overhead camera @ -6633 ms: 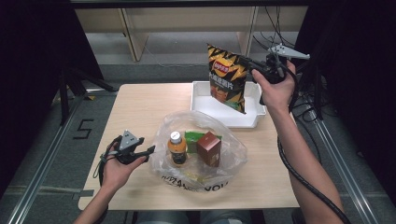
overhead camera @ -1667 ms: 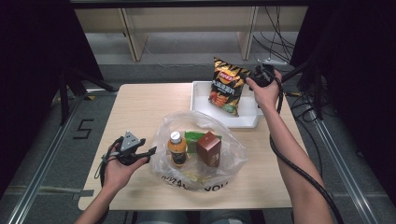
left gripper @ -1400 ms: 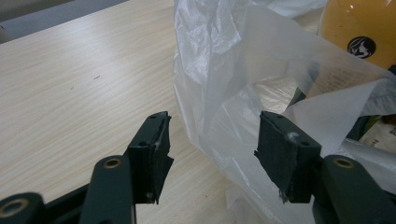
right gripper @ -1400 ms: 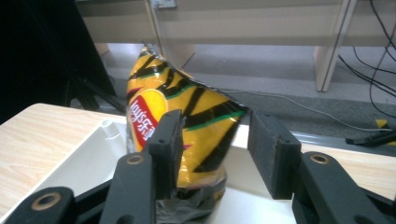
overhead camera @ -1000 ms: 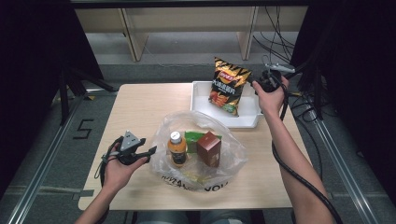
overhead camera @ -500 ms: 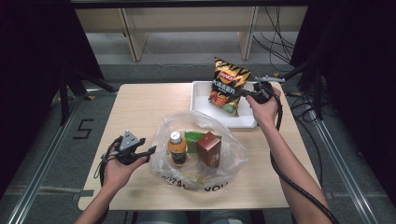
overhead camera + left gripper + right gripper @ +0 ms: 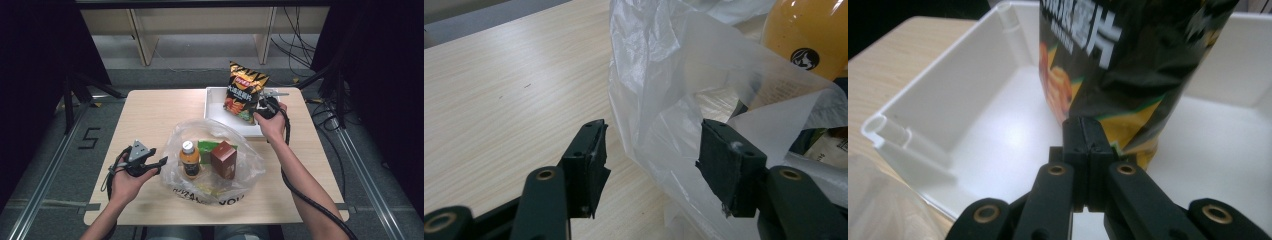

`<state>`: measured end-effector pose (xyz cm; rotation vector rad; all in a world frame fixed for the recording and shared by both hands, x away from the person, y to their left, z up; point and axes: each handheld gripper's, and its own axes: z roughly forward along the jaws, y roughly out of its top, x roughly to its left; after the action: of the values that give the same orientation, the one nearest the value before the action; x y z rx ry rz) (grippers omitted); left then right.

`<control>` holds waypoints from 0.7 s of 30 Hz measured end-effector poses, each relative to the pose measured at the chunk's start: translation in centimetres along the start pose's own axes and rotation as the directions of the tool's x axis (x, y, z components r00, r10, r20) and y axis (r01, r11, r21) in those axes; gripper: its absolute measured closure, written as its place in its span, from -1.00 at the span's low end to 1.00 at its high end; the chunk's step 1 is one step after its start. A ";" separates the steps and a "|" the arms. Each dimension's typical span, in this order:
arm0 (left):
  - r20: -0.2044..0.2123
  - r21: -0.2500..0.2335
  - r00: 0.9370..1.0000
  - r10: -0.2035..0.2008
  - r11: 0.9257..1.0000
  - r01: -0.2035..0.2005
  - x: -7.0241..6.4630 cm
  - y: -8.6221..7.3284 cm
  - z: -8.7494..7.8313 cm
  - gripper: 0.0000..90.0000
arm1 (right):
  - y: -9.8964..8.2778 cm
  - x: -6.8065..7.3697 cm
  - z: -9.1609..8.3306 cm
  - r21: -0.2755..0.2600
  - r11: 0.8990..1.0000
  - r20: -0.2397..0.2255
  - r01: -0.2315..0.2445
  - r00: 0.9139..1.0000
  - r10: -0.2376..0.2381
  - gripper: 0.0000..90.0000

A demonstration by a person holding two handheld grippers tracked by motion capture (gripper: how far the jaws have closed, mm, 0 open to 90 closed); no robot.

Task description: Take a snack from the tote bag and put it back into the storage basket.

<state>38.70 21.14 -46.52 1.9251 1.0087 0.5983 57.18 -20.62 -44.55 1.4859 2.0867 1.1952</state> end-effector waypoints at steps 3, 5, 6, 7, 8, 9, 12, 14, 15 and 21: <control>0.001 -0.001 1.000 0.001 1.000 -0.001 0.0 0.0 0.0 -0.02 | -0.4 -0.2 0.4 0.016 0.999 0.002 0.034 0.999 -0.034 1.00; 0.003 -0.001 1.000 0.000 1.000 0.000 0.0 0.0 0.1 -0.02 | -0.7 0.1 0.6 0.030 1.000 -0.004 0.005 1.000 -0.005 1.00; 0.004 -0.002 1.000 0.002 1.000 -0.002 0.0 0.0 0.1 -0.02 | -0.7 -0.2 0.8 0.025 0.999 -0.005 0.034 0.999 -0.034 1.00; 0.004 -0.001 1.000 0.002 1.000 -0.002 0.0 0.0 0.1 -0.02 | -0.8 -0.2 1.0 0.027 0.999 -0.005 0.037 0.999 -0.037 1.00; 0.004 -0.003 1.000 0.002 1.000 -0.002 0.0 0.0 0.0 -0.02 | -0.8 0.0 1.1 0.034 0.999 0.001 0.015 1.000 -0.015 1.00; -0.001 -0.002 1.000 0.011 1.000 -0.011 0.0 0.0 0.0 -0.02 | -0.9 0.0 1.2 0.039 0.999 0.002 0.022 1.000 -0.022 1.00; -0.003 -0.002 1.000 0.007 1.000 -0.007 0.0 0.0 0.0 -0.02 | -0.8 0.3 1.4 0.068 0.998 0.003 -0.011 1.000 0.011 1.00; -0.003 -0.001 1.000 0.007 1.000 -0.007 0.0 0.0 0.0 -0.02 | -0.9 -0.1 1.8 0.064 0.997 0.009 0.042 0.999 -0.043 1.00; 0.000 -0.001 1.000 -0.001 1.000 0.001 0.0 0.0 0.0 -0.02 | -0.9 -0.2 2.0 0.067 0.996 0.005 0.053 0.999 -0.054 1.00; 0.001 0.000 1.000 0.000 1.000 0.000 0.0 0.0 0.0 -0.02 | -1.3 -0.5 2.8 0.090 0.995 0.022 0.049 0.998 -0.051 1.00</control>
<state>38.69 21.16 -46.54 1.9254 1.0079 0.5981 58.40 -19.94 -47.31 1.4692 2.1742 1.0736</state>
